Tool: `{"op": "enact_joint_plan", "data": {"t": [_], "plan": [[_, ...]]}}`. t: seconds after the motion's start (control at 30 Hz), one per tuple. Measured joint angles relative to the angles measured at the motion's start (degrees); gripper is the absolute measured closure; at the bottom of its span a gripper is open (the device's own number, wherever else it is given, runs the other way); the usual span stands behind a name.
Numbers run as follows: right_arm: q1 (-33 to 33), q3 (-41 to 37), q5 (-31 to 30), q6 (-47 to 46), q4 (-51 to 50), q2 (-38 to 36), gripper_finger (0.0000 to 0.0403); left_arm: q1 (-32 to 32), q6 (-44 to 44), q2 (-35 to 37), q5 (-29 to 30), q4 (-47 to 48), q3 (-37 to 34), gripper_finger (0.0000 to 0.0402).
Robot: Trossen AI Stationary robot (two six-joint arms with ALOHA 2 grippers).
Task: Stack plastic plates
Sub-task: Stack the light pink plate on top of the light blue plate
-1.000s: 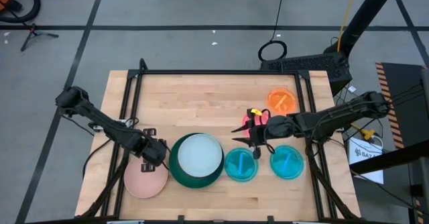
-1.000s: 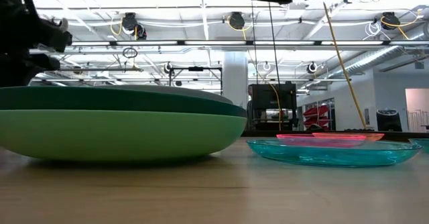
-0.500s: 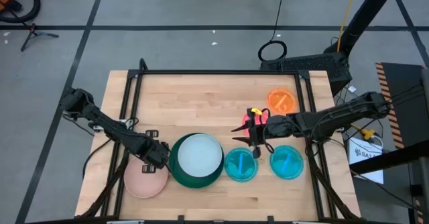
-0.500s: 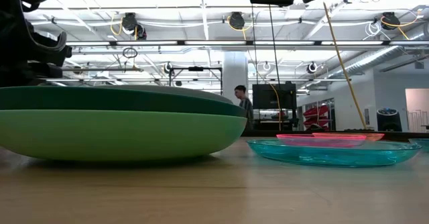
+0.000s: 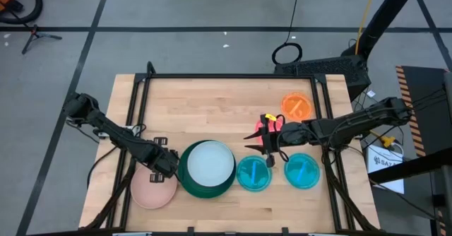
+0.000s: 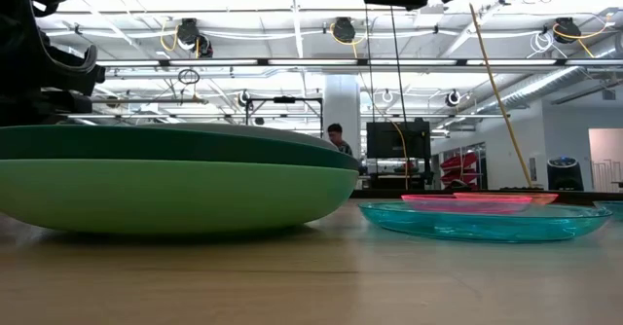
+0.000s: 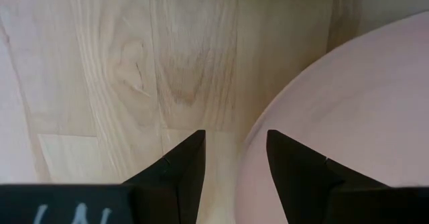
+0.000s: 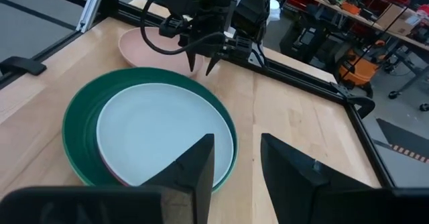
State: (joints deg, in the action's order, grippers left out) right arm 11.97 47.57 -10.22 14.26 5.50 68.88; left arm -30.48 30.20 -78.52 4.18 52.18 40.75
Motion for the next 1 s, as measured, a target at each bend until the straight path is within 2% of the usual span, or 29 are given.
{"op": "enact_joint_plan", "data": {"t": [1.0], "plan": [[0.02, 0.02, 0.02, -1.48, 0.08, 0.02, 0.0289, -0.48, -2.08, -0.63, 0.4, -4.39, -0.17, 0.0236]]}}
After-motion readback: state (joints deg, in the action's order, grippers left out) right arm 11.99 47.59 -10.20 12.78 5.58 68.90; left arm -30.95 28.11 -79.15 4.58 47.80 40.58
